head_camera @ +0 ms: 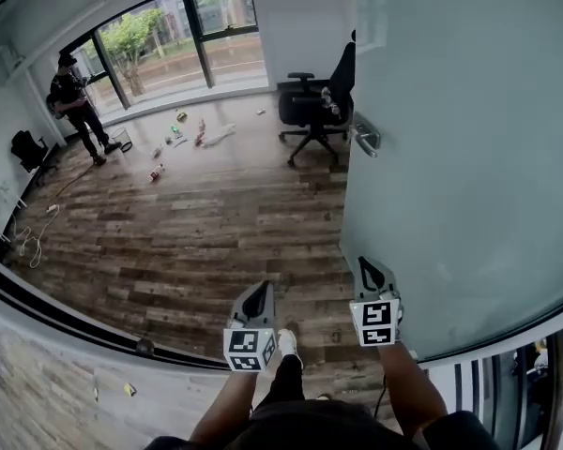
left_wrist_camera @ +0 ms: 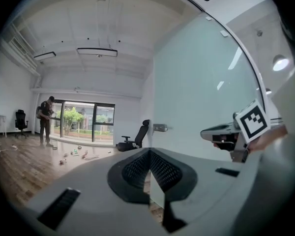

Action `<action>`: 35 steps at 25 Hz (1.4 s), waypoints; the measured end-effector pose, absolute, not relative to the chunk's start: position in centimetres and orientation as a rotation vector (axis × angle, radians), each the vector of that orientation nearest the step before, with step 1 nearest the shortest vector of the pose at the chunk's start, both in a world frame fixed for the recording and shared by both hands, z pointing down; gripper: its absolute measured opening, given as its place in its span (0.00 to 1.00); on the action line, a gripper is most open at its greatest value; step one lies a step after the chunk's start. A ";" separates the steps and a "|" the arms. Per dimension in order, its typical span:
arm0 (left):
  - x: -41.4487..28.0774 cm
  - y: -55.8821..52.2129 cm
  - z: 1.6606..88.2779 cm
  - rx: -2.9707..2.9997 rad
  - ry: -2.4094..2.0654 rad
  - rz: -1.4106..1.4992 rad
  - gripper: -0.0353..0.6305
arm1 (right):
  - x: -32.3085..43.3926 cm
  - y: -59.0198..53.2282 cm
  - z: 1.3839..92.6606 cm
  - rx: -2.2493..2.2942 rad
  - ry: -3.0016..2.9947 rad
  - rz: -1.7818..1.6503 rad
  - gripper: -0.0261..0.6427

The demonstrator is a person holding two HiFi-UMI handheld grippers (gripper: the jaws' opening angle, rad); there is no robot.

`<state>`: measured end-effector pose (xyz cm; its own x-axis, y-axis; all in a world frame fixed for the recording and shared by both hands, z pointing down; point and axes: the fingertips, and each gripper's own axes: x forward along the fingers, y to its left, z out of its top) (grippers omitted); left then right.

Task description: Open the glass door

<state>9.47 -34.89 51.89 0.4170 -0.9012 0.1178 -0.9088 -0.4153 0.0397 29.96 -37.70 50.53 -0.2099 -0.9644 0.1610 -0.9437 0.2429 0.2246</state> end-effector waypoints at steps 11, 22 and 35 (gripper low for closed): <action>9.3 -23.1 51.8 2.542 -1.640 0.131 0.06 | 27.5 -22.4 50.7 1.790 -2.334 0.007 0.06; 3.7 -13.2 52.4 2.574 -1.597 0.150 0.06 | 21.4 -12.0 50.8 1.843 -2.289 0.007 0.06; -1.3 -1.0 51.5 2.636 -1.564 0.114 0.06 | 15.1 1.5 49.7 1.859 -2.319 -0.109 0.06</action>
